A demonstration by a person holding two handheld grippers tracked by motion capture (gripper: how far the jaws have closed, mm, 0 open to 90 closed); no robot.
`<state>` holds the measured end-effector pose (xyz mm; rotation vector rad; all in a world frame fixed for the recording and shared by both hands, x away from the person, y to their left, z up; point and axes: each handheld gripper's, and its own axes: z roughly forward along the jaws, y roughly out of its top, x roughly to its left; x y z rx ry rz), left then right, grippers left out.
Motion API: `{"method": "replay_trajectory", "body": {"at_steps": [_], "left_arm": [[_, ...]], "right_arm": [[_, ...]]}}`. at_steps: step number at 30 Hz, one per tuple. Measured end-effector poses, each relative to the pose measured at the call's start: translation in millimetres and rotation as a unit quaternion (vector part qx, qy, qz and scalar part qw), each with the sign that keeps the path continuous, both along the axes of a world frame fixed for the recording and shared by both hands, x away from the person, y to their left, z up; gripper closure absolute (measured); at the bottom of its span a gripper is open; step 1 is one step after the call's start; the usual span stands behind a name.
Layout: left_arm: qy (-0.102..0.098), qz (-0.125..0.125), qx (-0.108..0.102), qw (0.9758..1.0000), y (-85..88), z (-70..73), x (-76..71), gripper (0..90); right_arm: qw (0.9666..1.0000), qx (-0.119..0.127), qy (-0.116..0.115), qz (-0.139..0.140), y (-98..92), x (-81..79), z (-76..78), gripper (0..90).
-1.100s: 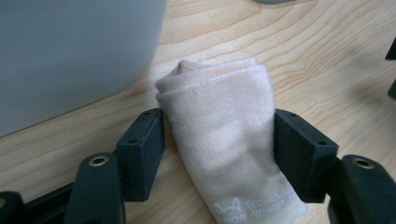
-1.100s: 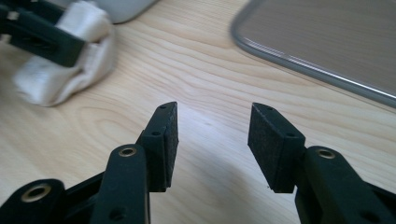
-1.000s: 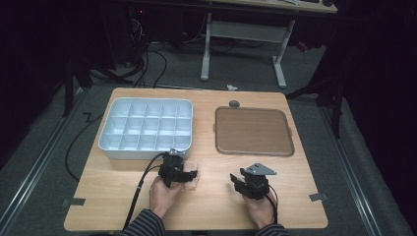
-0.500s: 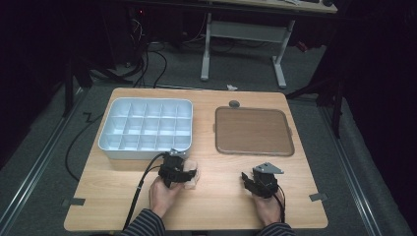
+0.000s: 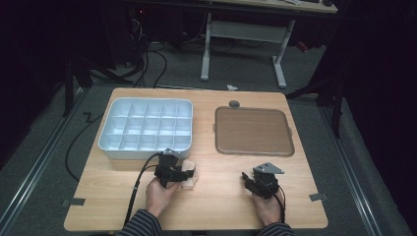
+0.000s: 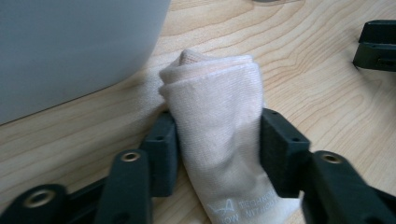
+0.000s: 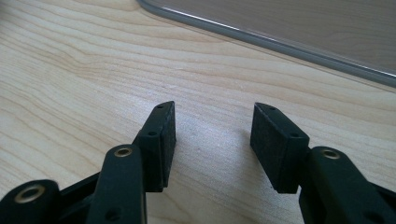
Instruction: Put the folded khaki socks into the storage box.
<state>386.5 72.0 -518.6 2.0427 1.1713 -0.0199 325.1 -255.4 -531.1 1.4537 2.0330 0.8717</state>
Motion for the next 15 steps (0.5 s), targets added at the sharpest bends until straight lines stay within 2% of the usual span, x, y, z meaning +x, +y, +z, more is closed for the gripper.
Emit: {"method": "replay_trajectory", "body": {"at_steps": [6, 15], "left_arm": [[-0.016, -0.005, 0.016, 0.9997, -2.2, 2.2, -3.3, 66.1], [-0.048, -0.02, 0.041, 0.9978, -7.2, 11.1, -10.2, 71.2]], "right_arm": [[1.0, 0.0, 0.0, 0.0, 0.0, 0.0, 0.0, 50.5], [1.0, 0.0, 0.0, 0.0, 0.0, 0.0, 0.0, 50.4]]}}
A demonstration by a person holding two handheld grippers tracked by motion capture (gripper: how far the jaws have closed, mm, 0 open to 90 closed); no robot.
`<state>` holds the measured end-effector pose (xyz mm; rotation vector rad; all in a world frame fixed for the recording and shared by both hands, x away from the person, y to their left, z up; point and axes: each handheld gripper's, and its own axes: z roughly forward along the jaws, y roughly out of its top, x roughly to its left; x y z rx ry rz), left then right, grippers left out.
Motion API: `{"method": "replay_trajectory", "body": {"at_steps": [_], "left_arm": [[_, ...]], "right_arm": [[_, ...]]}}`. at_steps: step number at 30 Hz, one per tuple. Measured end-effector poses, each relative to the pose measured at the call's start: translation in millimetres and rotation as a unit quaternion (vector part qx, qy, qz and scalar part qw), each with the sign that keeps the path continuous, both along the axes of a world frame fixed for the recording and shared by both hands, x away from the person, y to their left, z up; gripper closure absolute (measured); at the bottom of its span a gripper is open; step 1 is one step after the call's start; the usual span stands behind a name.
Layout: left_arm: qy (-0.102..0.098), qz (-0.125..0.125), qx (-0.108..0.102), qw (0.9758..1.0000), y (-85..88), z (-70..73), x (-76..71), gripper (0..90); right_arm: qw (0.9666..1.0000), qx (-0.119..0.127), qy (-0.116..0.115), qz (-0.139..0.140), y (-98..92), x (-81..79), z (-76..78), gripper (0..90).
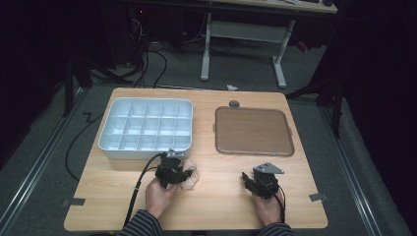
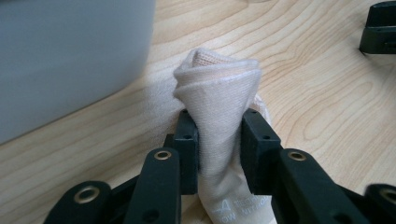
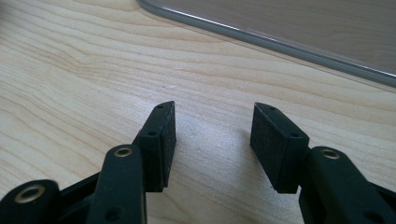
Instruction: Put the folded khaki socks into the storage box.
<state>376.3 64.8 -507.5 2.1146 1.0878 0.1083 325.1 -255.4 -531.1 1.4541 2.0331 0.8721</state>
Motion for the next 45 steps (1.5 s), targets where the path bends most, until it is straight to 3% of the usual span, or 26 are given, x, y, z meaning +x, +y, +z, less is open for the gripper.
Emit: {"method": "replay_trajectory", "body": {"at_steps": [13, 21, 32, 45], "left_arm": [[-0.026, -0.002, -0.006, 0.9996, 16.4, 26.5, -6.7, 71.7], [-0.031, 0.015, -0.015, 0.9993, 35.8, 39.5, -8.1, 71.7], [-0.038, 0.031, -0.029, 0.9984, 57.9, 61.8, 0.6, 71.6], [-0.045, 0.041, -0.018, 0.998, 75.5, 78.6, 12.0, 71.6]], "right_arm": [[1.0, 0.0, 0.0, 0.001, 0.1, -0.5, 0.1, 50.5], [1.0, 0.0, 0.0, 0.002, 0.0, -0.5, 0.0, 50.4], [1.0, 0.002, 0.001, 0.0, 0.1, -1.1, 0.0, 49.8], [1.0, 0.001, 0.001, 0.0, 0.3, -1.1, 0.0, 49.3]]}}
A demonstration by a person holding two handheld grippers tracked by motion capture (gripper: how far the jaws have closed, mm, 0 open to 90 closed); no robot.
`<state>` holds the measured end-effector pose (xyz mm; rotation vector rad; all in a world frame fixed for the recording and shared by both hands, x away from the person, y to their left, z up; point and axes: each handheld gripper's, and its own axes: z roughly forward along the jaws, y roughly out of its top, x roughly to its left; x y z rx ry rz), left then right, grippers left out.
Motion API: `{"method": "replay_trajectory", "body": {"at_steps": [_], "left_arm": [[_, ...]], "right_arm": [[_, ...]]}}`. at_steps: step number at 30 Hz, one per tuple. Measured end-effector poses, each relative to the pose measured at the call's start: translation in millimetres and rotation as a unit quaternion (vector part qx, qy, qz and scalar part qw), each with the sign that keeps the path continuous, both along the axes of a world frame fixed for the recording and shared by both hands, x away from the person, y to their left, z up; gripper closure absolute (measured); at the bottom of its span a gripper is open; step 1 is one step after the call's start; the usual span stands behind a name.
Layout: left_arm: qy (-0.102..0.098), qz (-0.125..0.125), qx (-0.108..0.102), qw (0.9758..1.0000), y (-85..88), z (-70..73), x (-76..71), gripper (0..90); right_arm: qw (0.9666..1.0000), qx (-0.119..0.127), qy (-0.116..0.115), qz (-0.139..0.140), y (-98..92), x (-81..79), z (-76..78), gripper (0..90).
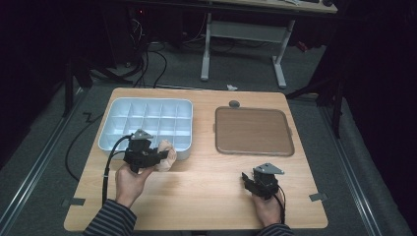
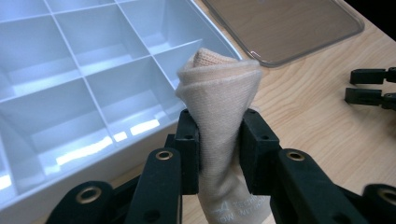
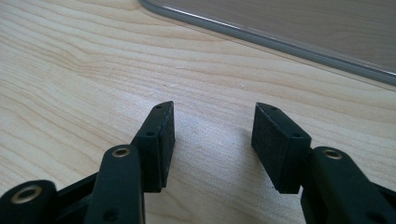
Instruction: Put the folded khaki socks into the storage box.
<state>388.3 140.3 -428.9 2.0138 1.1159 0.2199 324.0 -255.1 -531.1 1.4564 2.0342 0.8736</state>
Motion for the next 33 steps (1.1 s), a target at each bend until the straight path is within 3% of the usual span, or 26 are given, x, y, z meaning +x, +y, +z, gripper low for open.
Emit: {"method": "replay_trajectory", "body": {"at_steps": [16, 27, 33], "left_arm": [[-0.002, 0.026, 0.018, 0.9995, 22.8, 13.0, 25.1, 71.4], [0.011, 0.043, 0.032, 0.9985, 35.1, 11.1, 47.1, 71.4], [0.029, 0.051, 0.043, 0.9974, 38.0, 0.9, 63.6, 71.4]], "right_arm": [[1.0, 0.0, 0.0, -0.001, 0.0, -0.1, 0.0, 49.2], [1.0, 0.0, 0.0, 0.0, -0.1, -0.1, 0.0, 49.0], [1.0, 0.0, 0.0, -0.001, 0.1, -0.2, 0.0, 48.9]]}}
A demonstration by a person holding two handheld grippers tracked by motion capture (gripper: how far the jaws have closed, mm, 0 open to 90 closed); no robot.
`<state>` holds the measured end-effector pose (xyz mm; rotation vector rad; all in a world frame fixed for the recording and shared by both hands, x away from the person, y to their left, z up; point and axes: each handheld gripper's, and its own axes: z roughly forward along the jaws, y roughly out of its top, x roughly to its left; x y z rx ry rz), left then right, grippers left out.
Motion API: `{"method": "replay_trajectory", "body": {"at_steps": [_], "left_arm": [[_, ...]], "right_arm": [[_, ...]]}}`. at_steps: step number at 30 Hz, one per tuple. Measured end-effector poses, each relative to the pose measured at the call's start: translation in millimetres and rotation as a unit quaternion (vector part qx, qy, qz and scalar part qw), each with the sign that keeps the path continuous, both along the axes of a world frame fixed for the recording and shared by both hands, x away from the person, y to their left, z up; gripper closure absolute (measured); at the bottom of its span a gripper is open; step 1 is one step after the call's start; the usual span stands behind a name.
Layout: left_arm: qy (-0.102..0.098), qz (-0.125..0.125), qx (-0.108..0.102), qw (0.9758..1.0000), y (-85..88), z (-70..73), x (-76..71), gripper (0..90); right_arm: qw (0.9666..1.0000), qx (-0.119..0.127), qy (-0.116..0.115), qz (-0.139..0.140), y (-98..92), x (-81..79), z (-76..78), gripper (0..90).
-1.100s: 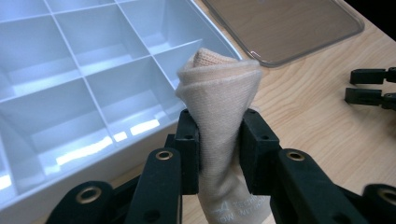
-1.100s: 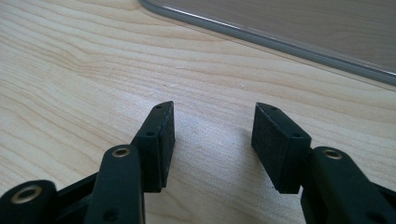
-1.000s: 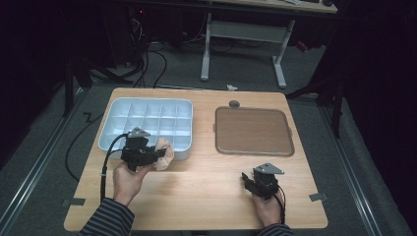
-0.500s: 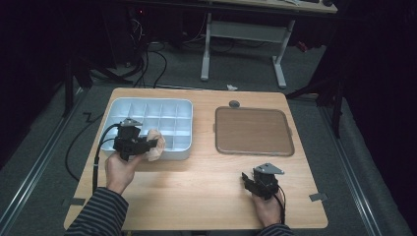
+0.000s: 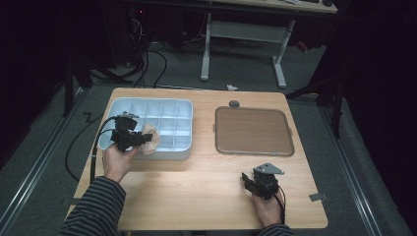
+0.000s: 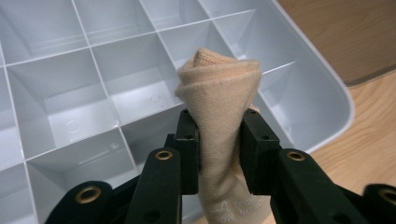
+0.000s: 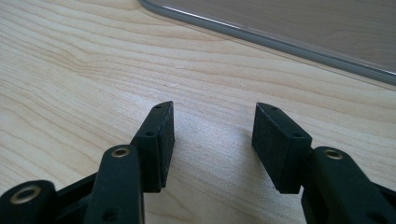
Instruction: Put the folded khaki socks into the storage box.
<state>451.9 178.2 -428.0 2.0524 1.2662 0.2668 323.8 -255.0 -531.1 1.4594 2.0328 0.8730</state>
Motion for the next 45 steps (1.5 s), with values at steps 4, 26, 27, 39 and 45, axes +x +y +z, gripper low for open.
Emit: {"method": "replay_trajectory", "body": {"at_steps": [4, 26, 27, 39, 45], "left_arm": [[0.006, 0.002, 0.001, 1.0, 0.9, -2.7, 8.0, 71.3], [0.04, -0.001, 0.053, 0.9978, -5.2, -24.5, 27.8, 71.4], [0.042, -0.002, 0.056, 0.9976, -5.4, -25.1, 27.9, 71.5], [0.06, -0.012, 0.064, 0.9961, -5.8, -28.6, 28.1, 72.5], [0.062, -0.011, 0.069, 0.9956, -6.9, -30.1, 28.3, 72.6]], "right_arm": [[1.0, 0.0, 0.0, -0.001, 0.1, -0.2, 0.0, 48.9], [1.0, 0.0, 0.0, -0.002, 0.4, -0.9, -0.1, 48.8], [1.0, 0.0, 0.0, -0.002, 0.4, -1.0, -0.1, 48.8], [1.0, 0.0, 0.0, -0.002, 0.4, -0.9, -0.1, 48.8], [1.0, 0.0, 0.0, -0.002, 0.4, -1.0, -0.1, 48.8]]}}
